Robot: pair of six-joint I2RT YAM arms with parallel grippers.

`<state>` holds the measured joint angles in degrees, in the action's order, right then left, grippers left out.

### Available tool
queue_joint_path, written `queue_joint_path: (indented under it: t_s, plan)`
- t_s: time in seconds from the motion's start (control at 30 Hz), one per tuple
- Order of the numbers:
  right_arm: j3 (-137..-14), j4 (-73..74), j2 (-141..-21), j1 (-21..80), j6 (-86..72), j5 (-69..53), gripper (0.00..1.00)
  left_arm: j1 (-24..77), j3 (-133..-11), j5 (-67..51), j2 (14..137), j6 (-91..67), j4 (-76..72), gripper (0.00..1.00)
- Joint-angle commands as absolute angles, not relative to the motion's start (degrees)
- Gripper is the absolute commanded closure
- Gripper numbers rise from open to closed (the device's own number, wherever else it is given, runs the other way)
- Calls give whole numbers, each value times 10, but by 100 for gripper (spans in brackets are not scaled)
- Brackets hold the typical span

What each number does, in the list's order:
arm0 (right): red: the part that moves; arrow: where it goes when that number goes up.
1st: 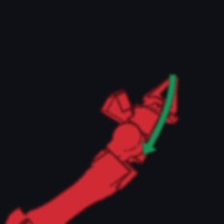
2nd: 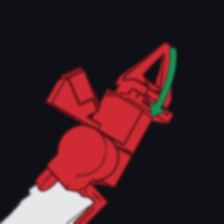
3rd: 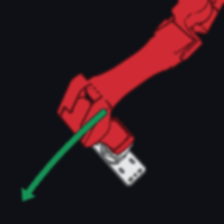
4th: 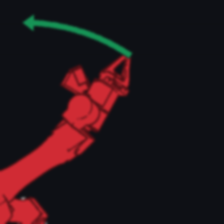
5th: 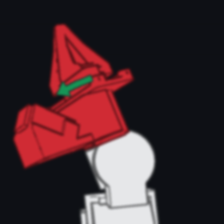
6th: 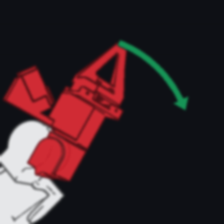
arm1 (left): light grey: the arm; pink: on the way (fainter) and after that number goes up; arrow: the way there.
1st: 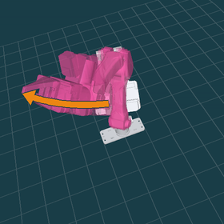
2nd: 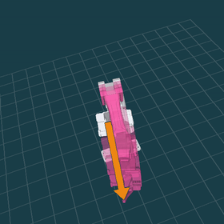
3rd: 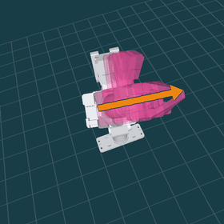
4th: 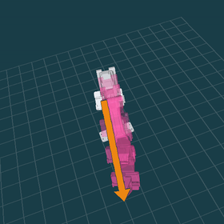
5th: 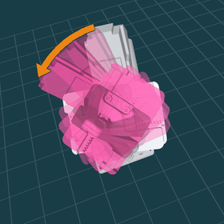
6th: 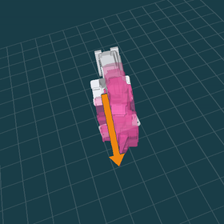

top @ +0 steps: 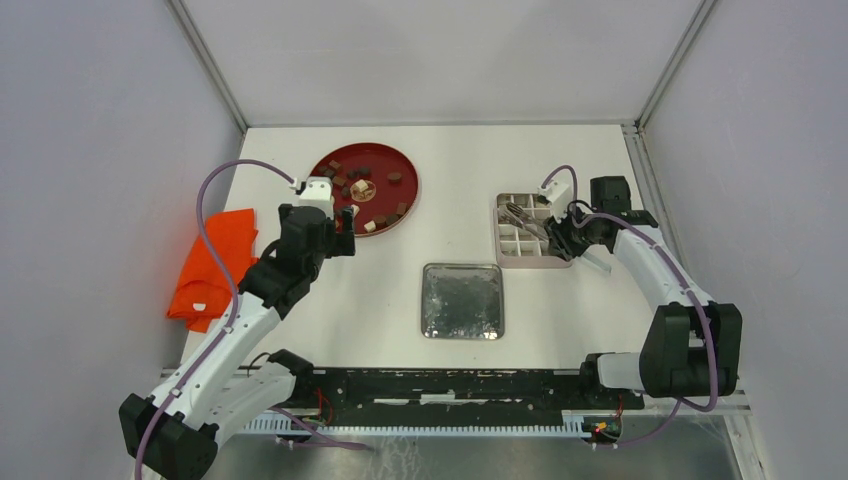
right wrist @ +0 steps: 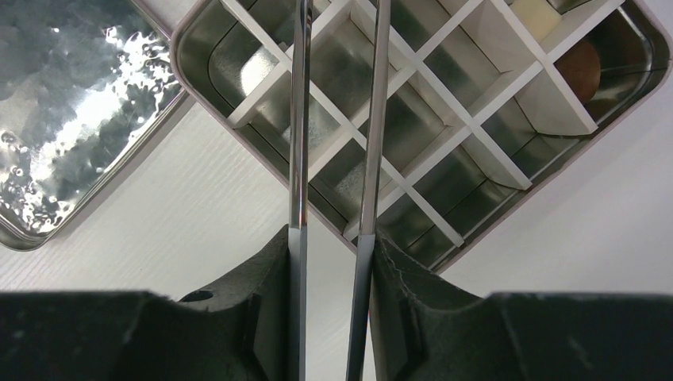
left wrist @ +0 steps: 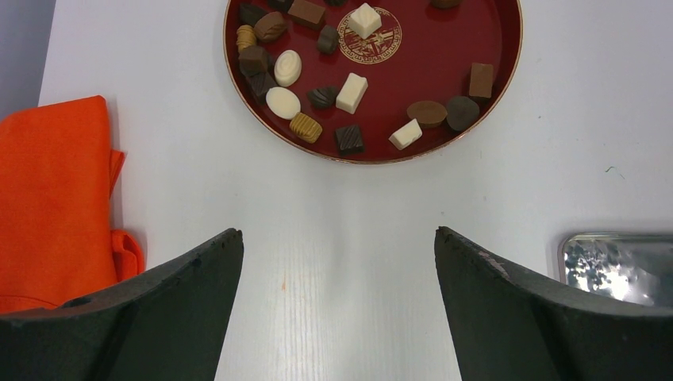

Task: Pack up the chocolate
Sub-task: Place the fake chocolate in the packing box.

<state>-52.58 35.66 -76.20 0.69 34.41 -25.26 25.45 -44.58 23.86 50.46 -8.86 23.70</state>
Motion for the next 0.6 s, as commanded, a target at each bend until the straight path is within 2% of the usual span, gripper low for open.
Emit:
queue_joint_path:
  t_s: [0.0, 0.57]
  plan:
    - [-525, 335, -767, 5, 353, -272, 71, 251, -445, 239, 497, -68, 220, 5]
    - [-523, 329, -778, 5, 356, -271, 58, 252, -445, 239, 498, -68, 221, 5]
